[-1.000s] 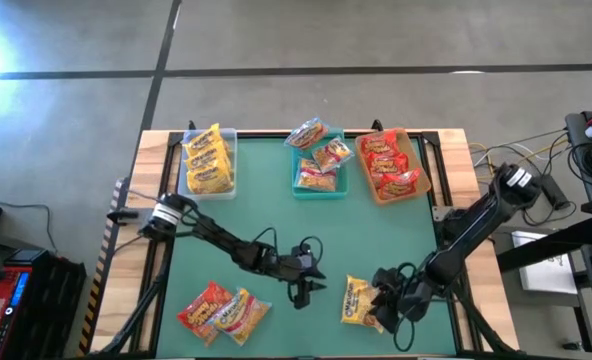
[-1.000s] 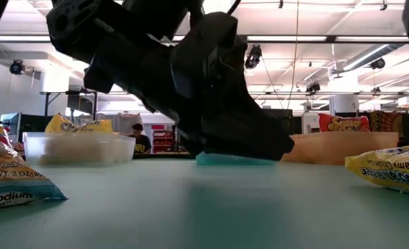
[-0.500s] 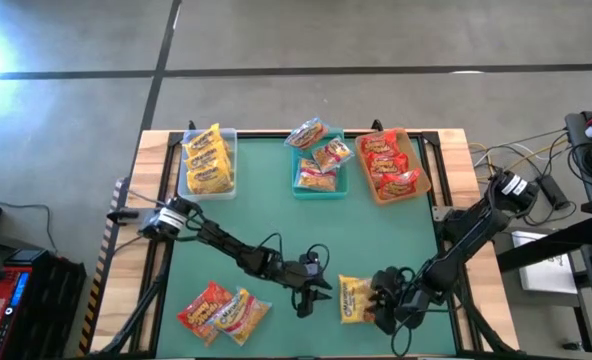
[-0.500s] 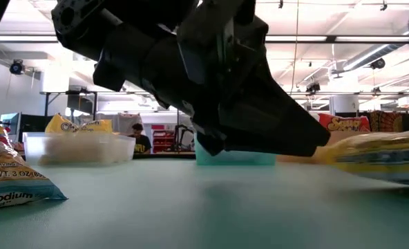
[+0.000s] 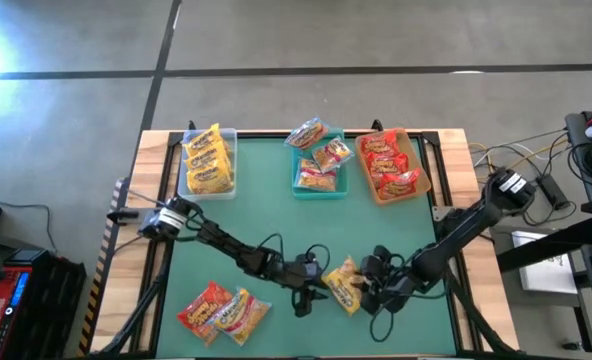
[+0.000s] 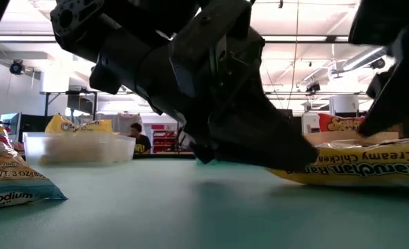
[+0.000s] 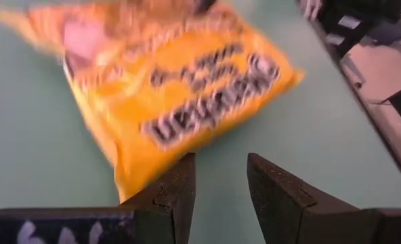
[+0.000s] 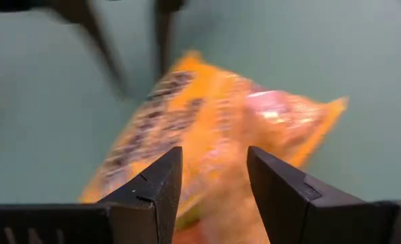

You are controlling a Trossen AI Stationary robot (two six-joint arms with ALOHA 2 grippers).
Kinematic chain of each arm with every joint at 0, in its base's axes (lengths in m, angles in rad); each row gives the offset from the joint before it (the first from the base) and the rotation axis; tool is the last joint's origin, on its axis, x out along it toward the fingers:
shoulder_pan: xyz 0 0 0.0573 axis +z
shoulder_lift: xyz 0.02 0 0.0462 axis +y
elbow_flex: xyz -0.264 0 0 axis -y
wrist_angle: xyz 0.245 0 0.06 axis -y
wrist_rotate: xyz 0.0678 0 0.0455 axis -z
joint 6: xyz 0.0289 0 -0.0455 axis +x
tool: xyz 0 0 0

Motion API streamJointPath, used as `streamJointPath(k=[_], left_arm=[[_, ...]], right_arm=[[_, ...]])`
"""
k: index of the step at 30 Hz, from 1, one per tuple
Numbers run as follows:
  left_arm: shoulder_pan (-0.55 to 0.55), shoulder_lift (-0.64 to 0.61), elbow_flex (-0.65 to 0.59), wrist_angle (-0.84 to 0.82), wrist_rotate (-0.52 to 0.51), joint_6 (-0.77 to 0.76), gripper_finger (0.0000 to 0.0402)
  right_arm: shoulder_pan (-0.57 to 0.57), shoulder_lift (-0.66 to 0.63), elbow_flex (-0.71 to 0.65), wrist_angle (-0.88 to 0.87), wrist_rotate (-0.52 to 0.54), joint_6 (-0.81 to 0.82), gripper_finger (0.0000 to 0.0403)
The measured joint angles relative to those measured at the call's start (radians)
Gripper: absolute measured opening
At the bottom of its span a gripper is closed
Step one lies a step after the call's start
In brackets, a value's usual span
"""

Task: Sort Maruchan noodles
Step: Put the yellow noodle pack into the white bin

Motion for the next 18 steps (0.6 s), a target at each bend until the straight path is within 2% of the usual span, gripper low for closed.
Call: streamJointPath(k=[3, 8, 11, 18], left_arm=[[-0.012, 0.000, -0.001, -0.055, -0.001, -0.035, 0.0116], [-0.031, -0.002, -0.001, -0.063, 0.003, -0.068, 0.0116], [-0.032, -0.002, -0.001, -0.049, 0.000, -0.059, 0.0116], [-0.031, -0.002, -0.001, -0.037, -0.046, -0.049, 0.0116]], right_arm=[[0.003, -0.049, 0.026, -0.032, -0.073, -0.002, 0.0154], [0.022, -0.087, 0.031, -0.152, -0.074, 0.091, 0.0144], [0.026, -0.067, 0.029, -0.230, -0.075, 0.157, 0.0138], [0.026, 0.005, 0.028, -0.235, -0.115, 0.197, 0.0135]])
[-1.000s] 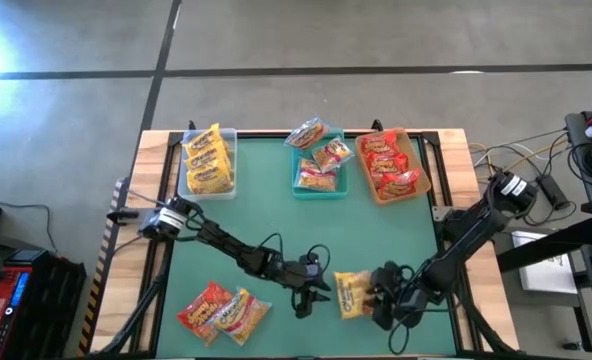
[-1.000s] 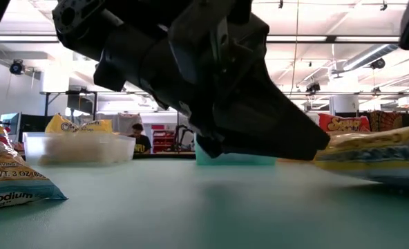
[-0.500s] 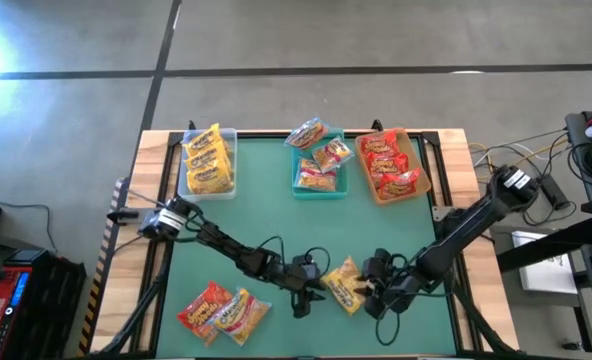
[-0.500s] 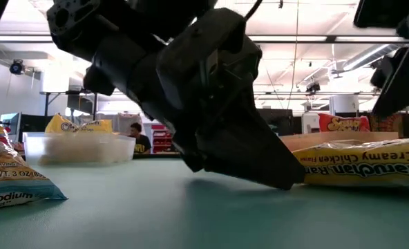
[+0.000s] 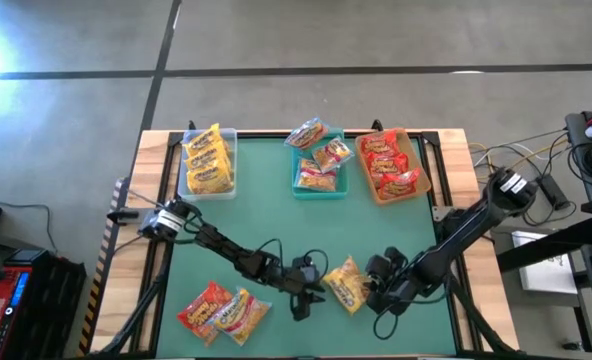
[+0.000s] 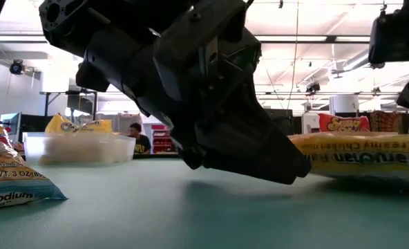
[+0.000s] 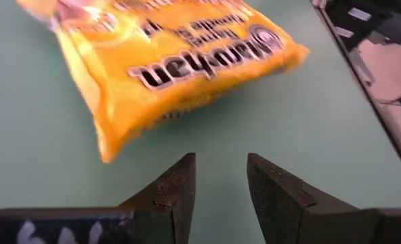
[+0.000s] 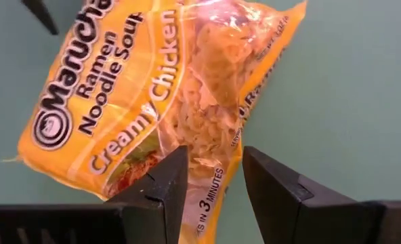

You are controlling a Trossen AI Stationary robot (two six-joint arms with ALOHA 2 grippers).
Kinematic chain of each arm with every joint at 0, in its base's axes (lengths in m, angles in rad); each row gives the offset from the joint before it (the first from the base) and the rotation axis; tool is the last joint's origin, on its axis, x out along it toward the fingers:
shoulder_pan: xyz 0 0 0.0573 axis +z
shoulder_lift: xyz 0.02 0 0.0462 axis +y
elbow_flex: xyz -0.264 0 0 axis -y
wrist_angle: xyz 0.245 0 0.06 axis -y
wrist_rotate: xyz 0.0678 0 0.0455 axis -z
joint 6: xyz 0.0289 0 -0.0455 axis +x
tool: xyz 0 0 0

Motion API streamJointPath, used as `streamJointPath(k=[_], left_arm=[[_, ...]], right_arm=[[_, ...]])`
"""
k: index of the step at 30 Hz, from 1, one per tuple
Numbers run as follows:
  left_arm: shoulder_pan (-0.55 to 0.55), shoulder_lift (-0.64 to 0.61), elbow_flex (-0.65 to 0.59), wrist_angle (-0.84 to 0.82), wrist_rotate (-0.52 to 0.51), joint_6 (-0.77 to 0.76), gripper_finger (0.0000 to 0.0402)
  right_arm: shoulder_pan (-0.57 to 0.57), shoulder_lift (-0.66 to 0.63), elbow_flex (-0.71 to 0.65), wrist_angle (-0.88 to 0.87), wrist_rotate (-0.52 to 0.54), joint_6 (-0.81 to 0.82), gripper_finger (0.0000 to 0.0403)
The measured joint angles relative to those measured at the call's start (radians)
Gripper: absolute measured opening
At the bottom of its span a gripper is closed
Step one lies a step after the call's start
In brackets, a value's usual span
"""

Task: Sort Maruchan noodles
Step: Put the yellow noodle pack into the white bin

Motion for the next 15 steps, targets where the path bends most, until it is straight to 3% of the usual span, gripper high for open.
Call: streamJointPath(k=[10, 15], left_arm=[[0.013, 0.000, 0.000, 0.003, -0.083, 0.028, 0.0116], [0.029, 0.000, -0.001, 0.008, -0.091, 0.057, 0.0116]], right_arm=[[0.000, 0.037, 0.001, 0.135, -0.067, -0.039, 0.0132], [-0.003, 0.037, 0.000, 0.157, -0.047, -0.075, 0.0132]])
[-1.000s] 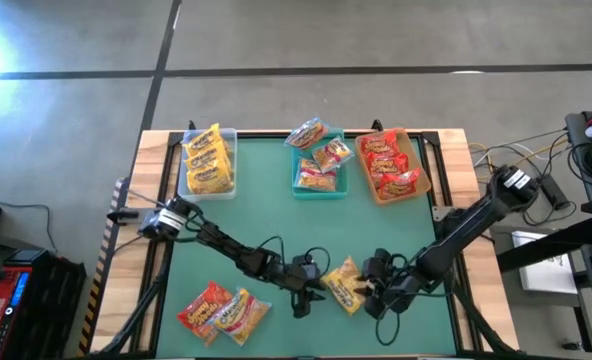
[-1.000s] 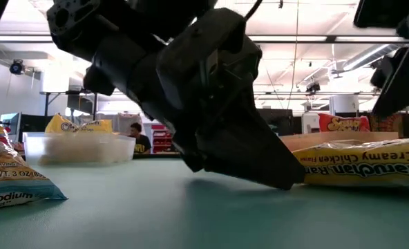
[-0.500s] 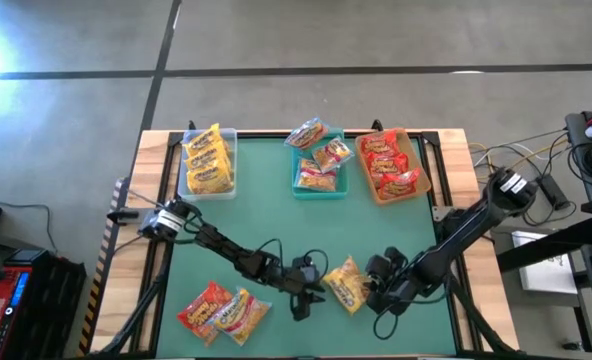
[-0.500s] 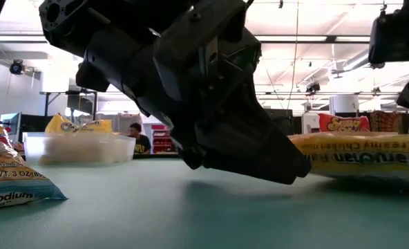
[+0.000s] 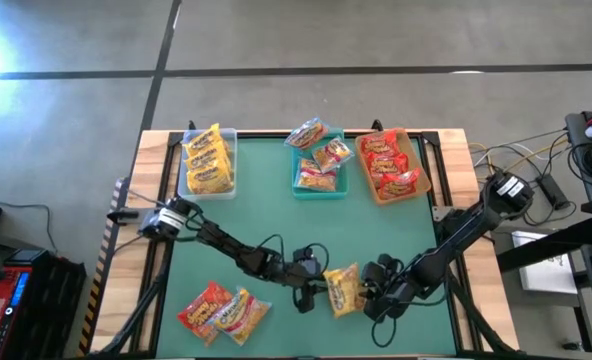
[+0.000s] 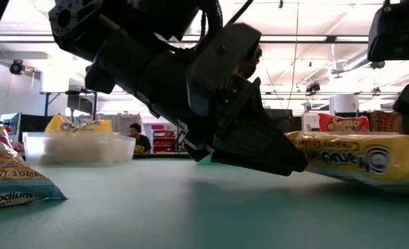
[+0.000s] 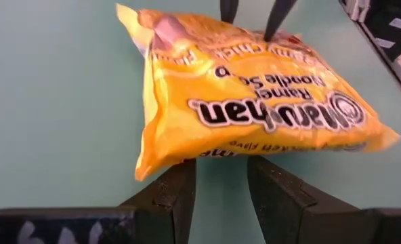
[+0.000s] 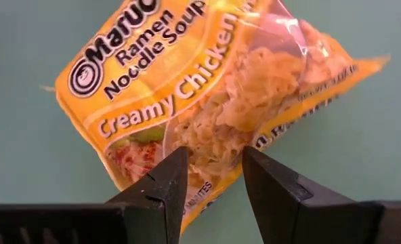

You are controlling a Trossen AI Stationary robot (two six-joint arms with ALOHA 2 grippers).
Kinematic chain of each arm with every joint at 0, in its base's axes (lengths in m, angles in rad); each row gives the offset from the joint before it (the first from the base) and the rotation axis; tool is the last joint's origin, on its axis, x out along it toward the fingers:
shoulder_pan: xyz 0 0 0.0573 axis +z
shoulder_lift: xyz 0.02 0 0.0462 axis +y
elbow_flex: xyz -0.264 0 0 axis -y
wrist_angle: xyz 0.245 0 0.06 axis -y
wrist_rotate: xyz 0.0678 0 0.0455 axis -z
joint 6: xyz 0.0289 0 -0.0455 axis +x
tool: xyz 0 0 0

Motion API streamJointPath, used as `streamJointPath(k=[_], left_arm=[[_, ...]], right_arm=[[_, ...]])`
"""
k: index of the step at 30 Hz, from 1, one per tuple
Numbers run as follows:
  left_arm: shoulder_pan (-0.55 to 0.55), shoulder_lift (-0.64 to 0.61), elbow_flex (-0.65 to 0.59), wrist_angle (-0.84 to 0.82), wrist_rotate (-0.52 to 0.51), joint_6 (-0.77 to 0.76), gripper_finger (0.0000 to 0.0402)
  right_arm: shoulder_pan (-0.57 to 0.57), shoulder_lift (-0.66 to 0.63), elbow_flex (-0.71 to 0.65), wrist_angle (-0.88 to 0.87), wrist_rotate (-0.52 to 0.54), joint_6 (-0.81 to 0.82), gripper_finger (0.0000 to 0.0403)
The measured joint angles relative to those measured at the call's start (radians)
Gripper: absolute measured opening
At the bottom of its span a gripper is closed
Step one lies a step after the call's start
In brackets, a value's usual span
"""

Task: Sort Maruchan noodles
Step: Put the yellow noodle pack into the white bin

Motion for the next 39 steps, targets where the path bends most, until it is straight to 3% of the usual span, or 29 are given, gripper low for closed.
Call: streamJointPath(k=[6, 11, 16, 20, 35, 39], left_arm=[[0.007, 0.000, 0.000, 0.008, -0.067, 0.084, 0.0116], [0.007, 0.000, 0.000, 0.004, -0.065, 0.088, 0.0116], [-0.005, 0.000, 0.000, -0.009, 0.085, -0.018, 0.0116], [-0.013, 0.000, 0.000, -0.012, 0.106, -0.033, 0.0116], [-0.012, 0.000, 0.000, 0.017, 0.093, -0.065, 0.0116], [-0.012, 0.000, 0.000, 0.017, 0.021, -0.065, 0.0116]], right_arm=[[0.000, -0.010, 0.007, 0.009, 0.027, -0.058, 0.0132], [0.000, -0.013, 0.029, 0.011, 0.066, -0.136, 0.0132], [0.000, -0.007, 0.023, -0.047, 0.090, -0.144, 0.0132], [0.000, -0.007, 0.010, -0.054, 0.116, -0.164, 0.0132], [0.001, 0.123, 0.003, -0.007, 0.116, -0.142, 0.0132], [0.000, 0.141, 0.002, 0.032, 0.131, -0.156, 0.0132]])
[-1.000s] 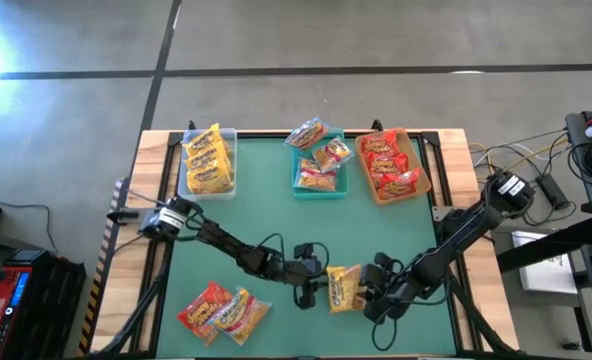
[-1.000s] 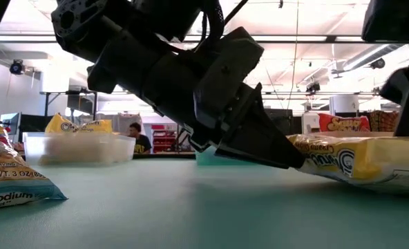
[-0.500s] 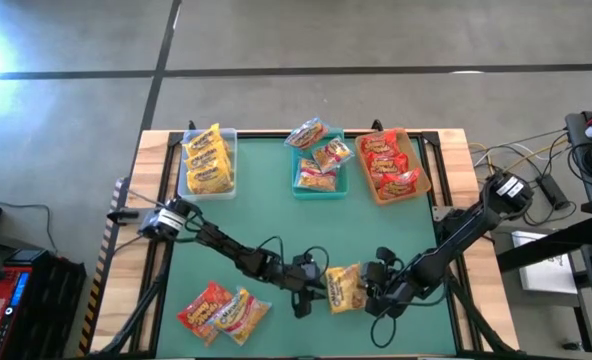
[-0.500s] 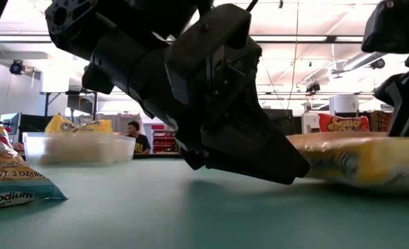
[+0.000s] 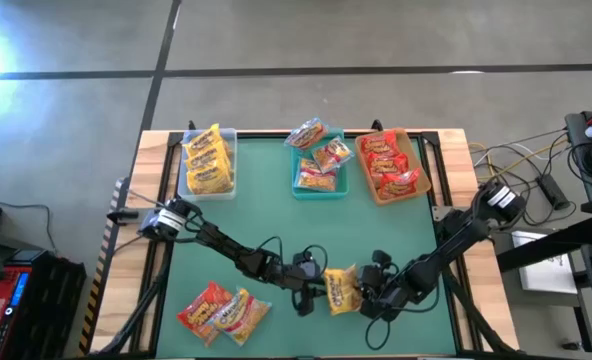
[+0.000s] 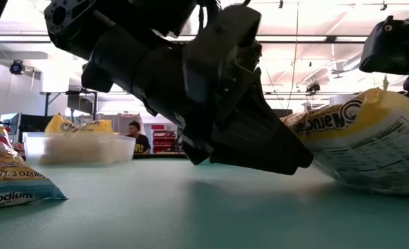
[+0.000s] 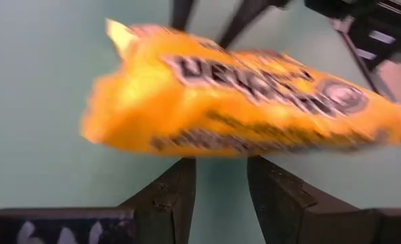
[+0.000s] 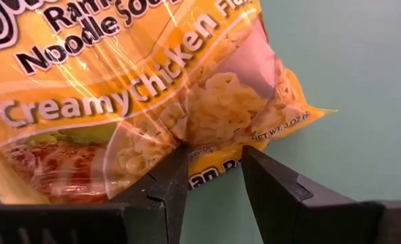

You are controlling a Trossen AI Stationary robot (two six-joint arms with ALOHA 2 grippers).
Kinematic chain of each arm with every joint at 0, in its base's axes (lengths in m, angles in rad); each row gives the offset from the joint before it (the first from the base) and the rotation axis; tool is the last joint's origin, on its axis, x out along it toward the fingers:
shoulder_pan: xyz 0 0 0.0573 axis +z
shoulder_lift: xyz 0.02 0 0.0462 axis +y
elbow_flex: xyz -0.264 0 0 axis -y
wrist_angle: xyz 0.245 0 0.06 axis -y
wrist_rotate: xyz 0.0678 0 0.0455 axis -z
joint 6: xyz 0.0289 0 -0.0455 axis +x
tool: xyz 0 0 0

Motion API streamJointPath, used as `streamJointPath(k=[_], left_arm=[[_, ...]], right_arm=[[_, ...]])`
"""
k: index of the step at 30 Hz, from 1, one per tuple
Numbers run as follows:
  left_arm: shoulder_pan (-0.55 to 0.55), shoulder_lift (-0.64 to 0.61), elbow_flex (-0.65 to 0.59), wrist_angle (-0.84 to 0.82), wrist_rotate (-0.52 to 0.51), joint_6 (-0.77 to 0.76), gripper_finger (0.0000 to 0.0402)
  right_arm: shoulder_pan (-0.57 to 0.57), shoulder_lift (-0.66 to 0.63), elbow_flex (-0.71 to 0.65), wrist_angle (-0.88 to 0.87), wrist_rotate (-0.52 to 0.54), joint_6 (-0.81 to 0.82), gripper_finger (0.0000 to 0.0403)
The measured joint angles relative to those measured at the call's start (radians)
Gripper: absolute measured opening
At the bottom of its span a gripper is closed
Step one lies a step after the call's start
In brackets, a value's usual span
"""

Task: Sort Maruchan noodles
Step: Put the yellow noodle pack into the white bin

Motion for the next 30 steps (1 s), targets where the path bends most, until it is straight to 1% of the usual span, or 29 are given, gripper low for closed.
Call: streamJointPath(k=[4, 9, 10, 12, 14, 17, 20, 22, 24, 27, 30], left_arm=[[0.001, 0.000, 0.000, 0.000, -0.033, 0.000, 0.0127], [0.001, 0.000, 0.000, 0.001, -0.034, 0.000, 0.0166], [0.001, 0.000, 0.000, 0.000, -0.017, 0.000, 0.0175], [0.002, 0.000, 0.000, -0.002, 0.074, -0.019, 0.0193], [0.006, 0.000, 0.001, -0.003, 0.189, -0.119, 0.0207], [0.010, -0.005, -0.001, 0.023, 0.283, -0.271, 0.0219], [0.002, -0.006, -0.003, 0.064, 0.287, -0.383, 0.0221], [-0.002, -0.007, -0.004, 0.111, 0.295, -0.492, 0.0221], [-0.002, -0.007, -0.006, 0.151, 0.280, -0.586, 0.0221], [-0.004, -0.007, -0.007, 0.177, 0.248, -0.670, 0.0221], [-0.006, -0.006, -0.007, 0.165, 0.206, -0.717, 0.0221]], right_arm=[[0.000, -0.002, -0.001, 0.011, 0.014, -0.001, 0.0132], [0.000, -0.004, -0.001, 0.013, 0.016, 0.000, 0.0132], [0.000, -0.003, -0.001, 0.015, 0.018, 0.001, 0.0132], [0.000, -0.003, -0.001, 0.016, 0.018, 0.001, 0.0132], [0.000, -0.003, -0.002, 0.016, 0.018, 0.001, 0.0132], [0.000, -0.002, -0.002, 0.017, 0.019, 0.002, 0.0132], [0.000, 0.001, -0.002, 0.020, 0.028, 0.002, 0.0132], [0.000, 0.001, -0.002, 0.022, 0.033, 0.002, 0.0132], [0.000, 0.001, -0.002, 0.024, 0.035, 0.001, 0.0132], [0.001, 0.001, -0.002, 0.025, 0.036, 0.002, 0.0132], [0.004, 0.001, -0.002, 0.027, 0.037, 0.000, 0.0132]])
